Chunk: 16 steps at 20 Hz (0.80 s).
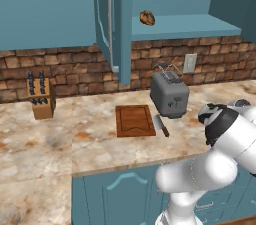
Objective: Pick the bread, place it on the cutting board, pick the jam, place it on the counter, and close the cabinet.
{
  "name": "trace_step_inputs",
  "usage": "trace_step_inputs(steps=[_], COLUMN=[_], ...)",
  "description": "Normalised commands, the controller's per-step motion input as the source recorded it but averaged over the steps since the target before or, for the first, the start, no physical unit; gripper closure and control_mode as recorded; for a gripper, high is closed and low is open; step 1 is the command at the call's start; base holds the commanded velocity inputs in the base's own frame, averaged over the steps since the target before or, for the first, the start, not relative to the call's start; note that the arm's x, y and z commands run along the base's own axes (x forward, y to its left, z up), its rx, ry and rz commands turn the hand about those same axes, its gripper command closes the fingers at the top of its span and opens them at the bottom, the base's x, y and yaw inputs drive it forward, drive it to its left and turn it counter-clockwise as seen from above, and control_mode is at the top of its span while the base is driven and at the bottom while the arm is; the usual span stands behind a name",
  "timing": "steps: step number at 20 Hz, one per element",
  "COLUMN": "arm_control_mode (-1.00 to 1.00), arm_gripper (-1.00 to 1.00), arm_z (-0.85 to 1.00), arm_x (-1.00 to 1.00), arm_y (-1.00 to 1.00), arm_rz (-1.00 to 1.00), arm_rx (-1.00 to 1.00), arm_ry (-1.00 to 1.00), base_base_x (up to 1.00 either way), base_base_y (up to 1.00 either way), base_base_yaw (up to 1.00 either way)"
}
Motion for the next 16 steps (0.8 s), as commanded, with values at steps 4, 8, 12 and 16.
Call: trace_step_inputs(steps=[4, 8, 12, 16], arm_control_mode=[-1.0, -1.0, -1.0, -1.0], arm_gripper=[1.0, 1.0, 1.0, 1.0], arm_z=[-0.4, -0.32, -0.32, -0.27], arm_x=[0.0, 0.0, 0.0, 0.0], arm_y=[0.0, 0.0, 0.0, -0.01], arm_rz=[0.0, 0.0, 0.0, 0.0], arm_rx=[0.0, 0.0, 0.0, 0.0], arm_ry=[0.0, 0.0, 0.0, 0.0], base_base_x=[0.0, 0.0, 0.0, 0.0], base_base_y=[0.0, 0.0, 0.0, 0.0], base_base_yaw=[0.0, 0.0, 0.0, 0.0])
